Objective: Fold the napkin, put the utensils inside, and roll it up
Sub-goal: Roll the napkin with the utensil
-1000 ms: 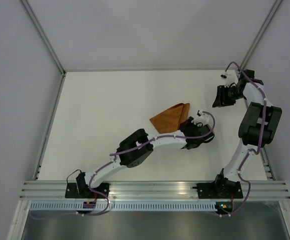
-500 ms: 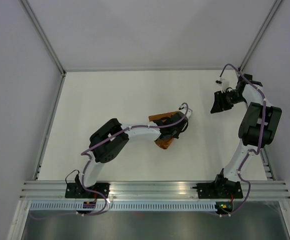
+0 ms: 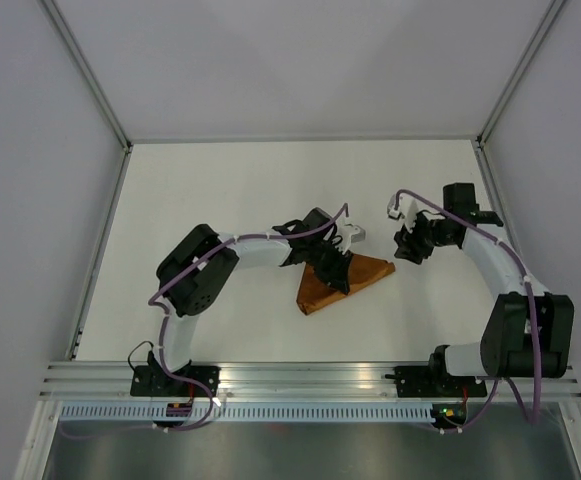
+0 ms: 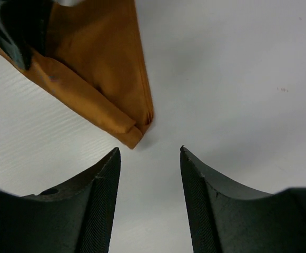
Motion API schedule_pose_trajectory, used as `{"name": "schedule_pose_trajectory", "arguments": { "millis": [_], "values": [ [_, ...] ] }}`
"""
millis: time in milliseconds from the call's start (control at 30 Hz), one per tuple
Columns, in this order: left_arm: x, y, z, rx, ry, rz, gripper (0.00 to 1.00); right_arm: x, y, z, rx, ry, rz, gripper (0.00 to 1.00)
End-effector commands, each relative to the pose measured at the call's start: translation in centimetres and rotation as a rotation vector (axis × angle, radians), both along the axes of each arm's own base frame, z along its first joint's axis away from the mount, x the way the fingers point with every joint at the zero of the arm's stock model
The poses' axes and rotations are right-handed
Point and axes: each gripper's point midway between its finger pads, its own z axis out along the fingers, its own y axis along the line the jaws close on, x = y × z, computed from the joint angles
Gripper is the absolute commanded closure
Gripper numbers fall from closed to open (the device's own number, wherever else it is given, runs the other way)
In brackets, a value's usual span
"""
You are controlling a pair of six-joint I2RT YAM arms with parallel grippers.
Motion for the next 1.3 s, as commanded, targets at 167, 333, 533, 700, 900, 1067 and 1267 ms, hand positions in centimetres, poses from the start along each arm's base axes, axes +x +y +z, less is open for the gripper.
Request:
{"name": "schedule_pose_trajectory", "arguments": {
  "millis": [167,333,533,700,900,1067,1267],
  "values": [
    [-6.3,4.3,-4.4,0.061,0.364,-0.173,0.84,-3.9,7.0,-0.7,-0.022,-0.272,0.404,0.37],
    [-6.0,5.0,-5.0,0.079,0.385,-0.18,0.84,-7.1,9.3,-2.2,-0.045,-0.249,0.549,0.36],
    [-5.8,5.1,-5.3,0.097,0.401,-0.175,0.84,-10.0,11.2,-3.8,-0.069,-0.232,0.666,0.35],
    [-5.7,5.0,-5.5,0.107,0.402,-0.171,0.84,-12.3,12.6,-4.8,-0.075,-0.208,0.737,0.35],
    [-5.5,5.1,-5.7,0.118,0.398,-0.167,0.84,-13.6,13.6,-6.7,-0.124,-0.226,0.767,0.35],
    [-5.6,5.2,-5.8,0.118,0.401,-0.17,0.85,-12.9,13.8,-9.0,-0.217,-0.281,0.739,0.37],
    [-5.8,5.5,-5.9,0.122,0.403,-0.178,0.85,-12.1,14.1,-9.5,-0.245,-0.347,0.721,0.39]
  ]
}}
